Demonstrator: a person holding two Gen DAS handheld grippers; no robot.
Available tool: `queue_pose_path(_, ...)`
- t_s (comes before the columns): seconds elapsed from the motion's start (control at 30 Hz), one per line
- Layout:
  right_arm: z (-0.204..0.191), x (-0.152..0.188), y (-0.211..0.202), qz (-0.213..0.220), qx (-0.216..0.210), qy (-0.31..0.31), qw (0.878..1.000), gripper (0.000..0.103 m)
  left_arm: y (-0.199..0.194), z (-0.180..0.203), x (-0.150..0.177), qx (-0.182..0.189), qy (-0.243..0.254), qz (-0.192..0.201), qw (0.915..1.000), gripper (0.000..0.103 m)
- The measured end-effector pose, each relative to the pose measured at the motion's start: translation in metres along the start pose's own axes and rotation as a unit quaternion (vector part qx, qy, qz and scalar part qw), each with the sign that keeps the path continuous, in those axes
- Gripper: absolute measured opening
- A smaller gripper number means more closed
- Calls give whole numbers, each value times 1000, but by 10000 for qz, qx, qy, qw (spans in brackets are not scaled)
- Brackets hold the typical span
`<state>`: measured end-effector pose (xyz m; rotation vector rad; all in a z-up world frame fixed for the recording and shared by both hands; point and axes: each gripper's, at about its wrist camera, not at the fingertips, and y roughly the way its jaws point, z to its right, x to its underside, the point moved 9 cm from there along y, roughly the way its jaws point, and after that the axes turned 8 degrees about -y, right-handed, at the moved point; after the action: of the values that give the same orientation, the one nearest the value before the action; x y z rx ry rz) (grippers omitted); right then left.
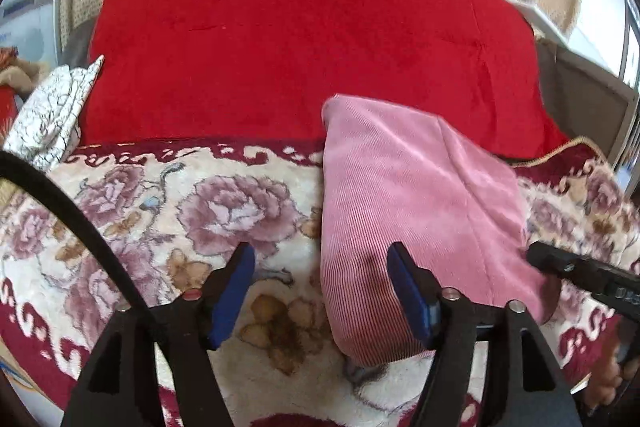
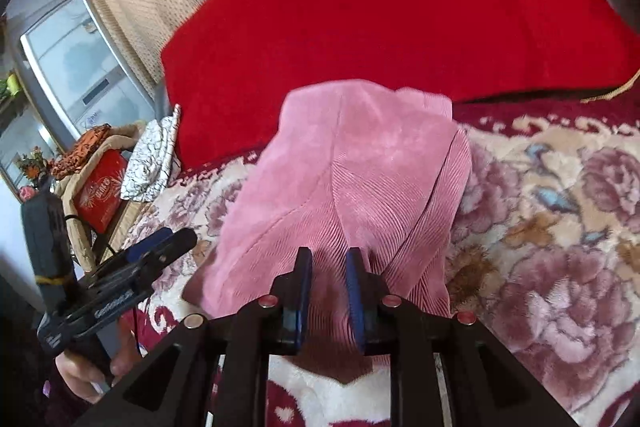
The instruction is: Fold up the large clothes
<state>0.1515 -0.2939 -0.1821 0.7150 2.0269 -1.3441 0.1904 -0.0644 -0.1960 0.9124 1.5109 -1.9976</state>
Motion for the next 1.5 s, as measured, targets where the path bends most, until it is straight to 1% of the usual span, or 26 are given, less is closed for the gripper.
queue_pose_path(0.03, -2, 1, -3, 33, 33, -37, 10000, 21, 10, 4, 8, -67, 157, -239, 9996, 72)
queue_pose_path(0.07, -2, 5, 0, -59, 107, -73, 9999, 21, 20, 7, 17, -181, 322, -460, 9983, 72)
queue_pose_path(0.1, -1, 10, 4, -175, 140, -76, 9997, 21, 23, 8, 20, -339, 425, -428, 9976, 72)
queue_pose_path(0.13, 2, 17, 15, -427, 153, -66, 9990, 21, 20, 10, 18, -408, 501, -290, 9975, 72)
queue_pose_path(0.17, 4, 20, 20, -479, 99, 3, 9988, 22, 18, 12, 15, -438, 560, -235, 9972, 72)
queue_pose_path(0.27, 5, 14, 11, -299, -22, 190, 9994, 21, 14, 9, 14, -484, 432, -151, 9978, 72)
queue_pose_path(0.37, 6, 11, -8, 9, 17, 171, 9999, 23, 0, 13, 9, -415, 430, 68, 9982, 72)
queue_pose_path(0.4, 6, 10, -14, 112, 75, 163, 9998, 27, -7, 15, 7, -418, 456, 196, 9979, 72)
queue_pose_path(0.43, 7, 9, -18, 173, 145, 156, 9996, 30, -15, 18, 6, -453, 499, 338, 9971, 72)
queue_pose_path(0.47, 10, 8, -24, 274, 312, 145, 9990, 46, -22, 22, 4, -496, 560, 474, 9961, 74)
queue_pose_path(0.5, 13, 9, -29, 331, 416, 138, 9985, 73, -30, 26, 3, -551, 649, 627, 9944, 75)
queue_pose_path(0.53, 14, 7, -35, 460, 576, 119, 9972, 77, -35, 30, 2, -595, 714, 721, 9931, 78)
queue_pose_path(0.6, 13, 3, -46, 722, 733, 50, 9947, 77, -44, 32, 2, -716, 801, 877, 9903, 81)
queue_pose_path(0.67, 10, 1, -56, 901, 810, -62, 9926, 77, -52, 33, 6, -772, 787, 916, 9897, 82)
queue_pose_path(1.0, 2, 3, -78, 1231, 853, -61, 9887, 77, -89, 30, 13, -890, 662, 1004, 9887, 82)
queue_pose_path(1.1, 0, 3, -81, 1279, 827, -35, 9883, 77, -102, 30, 12, -944, 653, 1035, 9880, 82)
queue_pose_path(1.2, -6, 6, -86, 1285, 759, -10, 9888, 77, -118, 31, 6, -1039, 719, 1170, 9851, 82)
queue_pose_path(1.37, -23, 9, -107, 1316, 686, -84, 9889, 77, -145, 35, -3, -1078, 766, 1327, 9823, 83)
queue_pose_path(1.43, -28, 9, -115, 1276, 757, -109, 9889, 77, -158, 37, -8, -1018, 701, 1394, 9825, 83)
queue_pose_path(1.5, -35, 6, -123, 1144, 975, -276, 9883, 77, -171, 38, -15, -919, 583, 1488, 9829, 88)
